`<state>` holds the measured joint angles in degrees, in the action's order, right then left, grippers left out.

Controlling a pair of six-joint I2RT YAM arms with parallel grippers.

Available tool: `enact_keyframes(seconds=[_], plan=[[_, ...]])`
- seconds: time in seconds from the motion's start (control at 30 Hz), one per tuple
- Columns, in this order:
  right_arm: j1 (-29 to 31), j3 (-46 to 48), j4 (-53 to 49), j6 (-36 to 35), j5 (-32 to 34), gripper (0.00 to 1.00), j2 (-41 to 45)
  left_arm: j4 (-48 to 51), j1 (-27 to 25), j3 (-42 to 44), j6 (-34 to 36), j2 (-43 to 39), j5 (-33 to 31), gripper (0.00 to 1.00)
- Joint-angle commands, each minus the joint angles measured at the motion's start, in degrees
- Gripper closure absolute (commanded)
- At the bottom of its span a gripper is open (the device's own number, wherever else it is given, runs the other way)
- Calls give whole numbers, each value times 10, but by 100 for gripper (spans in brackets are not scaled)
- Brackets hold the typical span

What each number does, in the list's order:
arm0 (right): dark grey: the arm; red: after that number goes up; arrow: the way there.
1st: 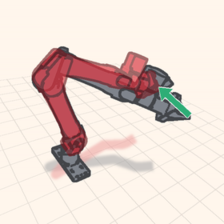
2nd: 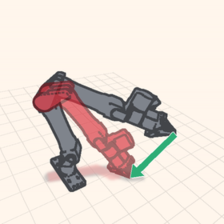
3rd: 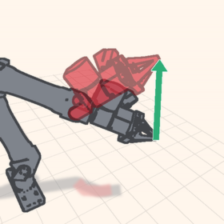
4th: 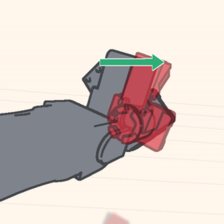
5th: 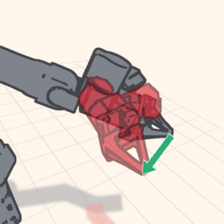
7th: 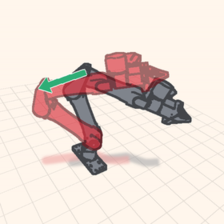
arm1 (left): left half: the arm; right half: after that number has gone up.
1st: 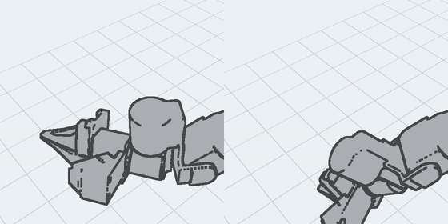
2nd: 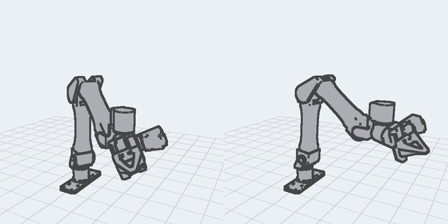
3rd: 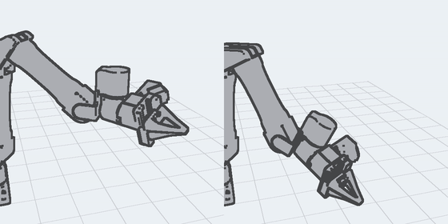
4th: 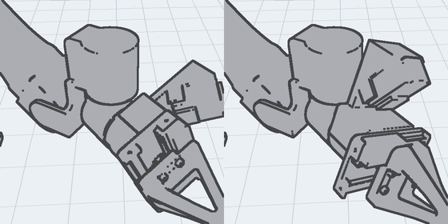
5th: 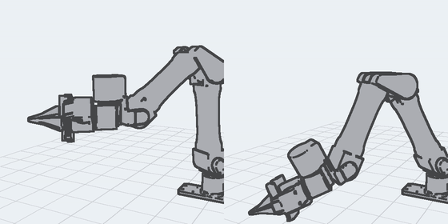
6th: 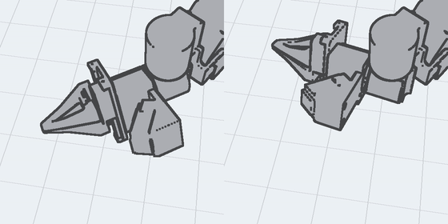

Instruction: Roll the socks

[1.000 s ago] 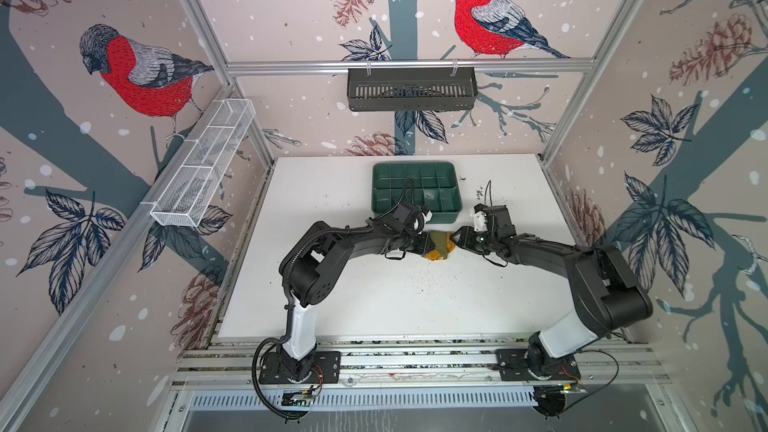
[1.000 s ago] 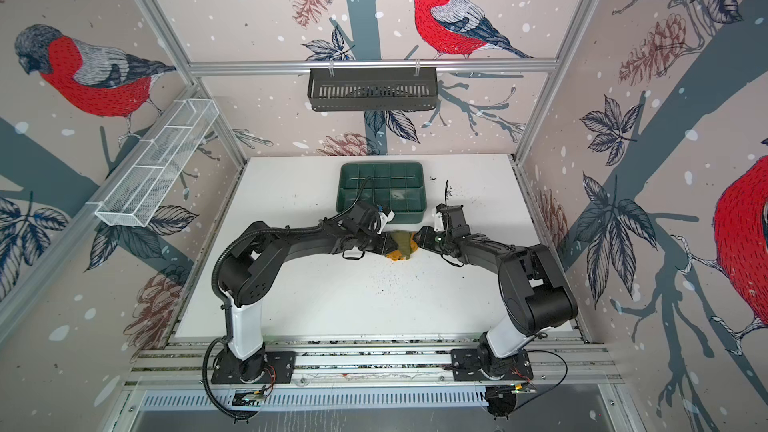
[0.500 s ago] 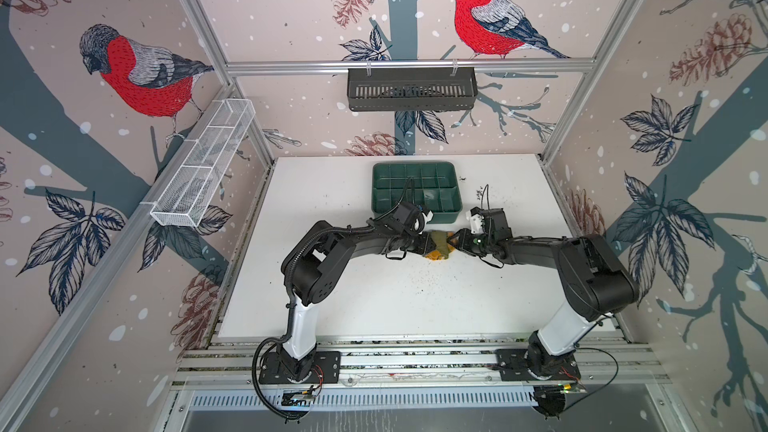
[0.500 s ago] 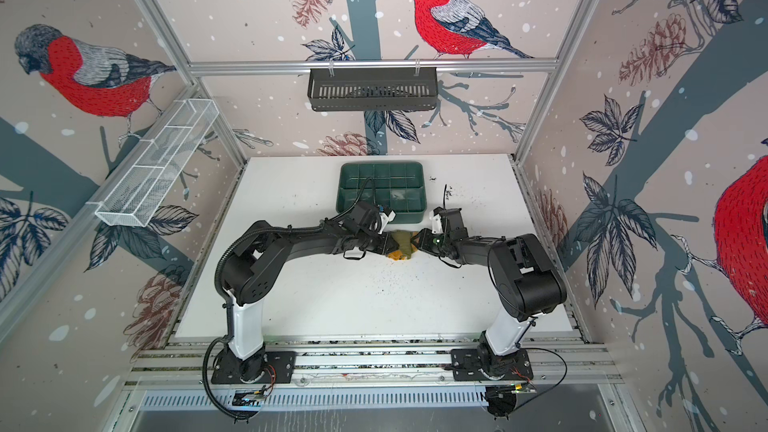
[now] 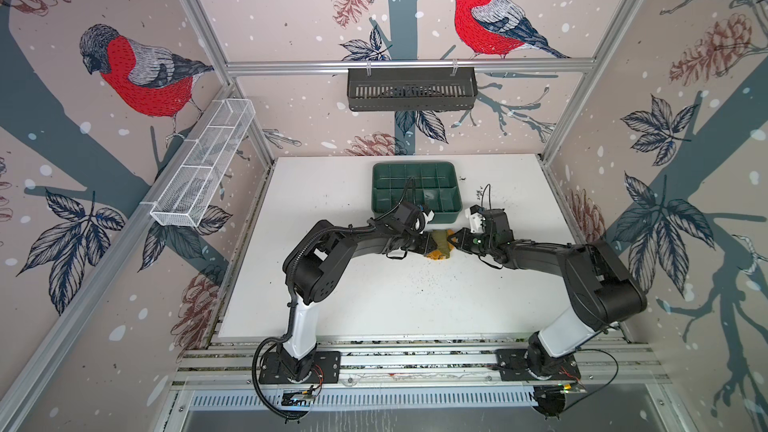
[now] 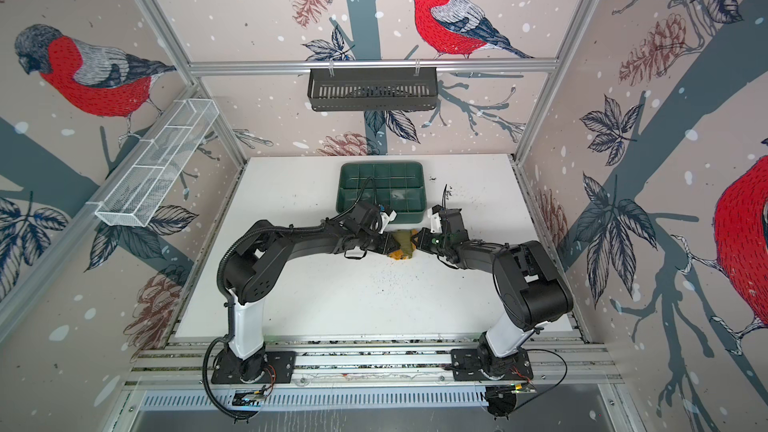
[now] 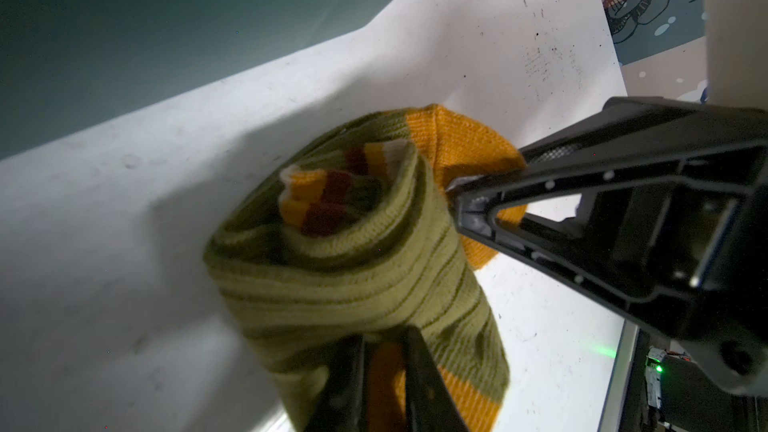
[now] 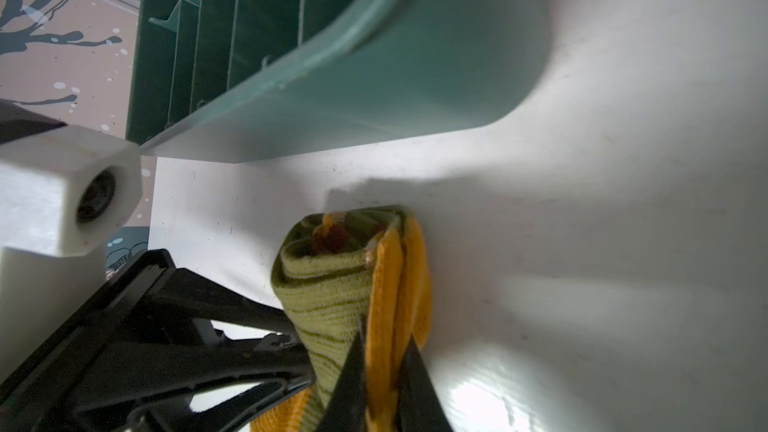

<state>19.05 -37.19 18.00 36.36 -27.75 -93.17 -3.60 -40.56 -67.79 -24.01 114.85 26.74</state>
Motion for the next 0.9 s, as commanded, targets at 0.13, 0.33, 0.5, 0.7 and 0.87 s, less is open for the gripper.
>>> enact_keyframes(seconds=[0.13, 0.33, 0.5, 0.7, 0.87], plan=[[31, -18, -8, -27, 15, 83, -2, 19, 0, -6, 3, 9, -5, 79], [39, -18, -4, -27, 10, 71, -6, 20, 0, -9, 4, 15, -4, 79], [40, -9, 5, -24, 17, 56, 5, 21, 0, -13, 4, 21, -3, 79], [39, 2, 17, -22, 21, 49, 23, 25, 0, -20, 5, 25, -3, 79], [34, 4, 19, -22, 29, 48, 35, 26, 0, -21, 5, 26, -2, 79]])
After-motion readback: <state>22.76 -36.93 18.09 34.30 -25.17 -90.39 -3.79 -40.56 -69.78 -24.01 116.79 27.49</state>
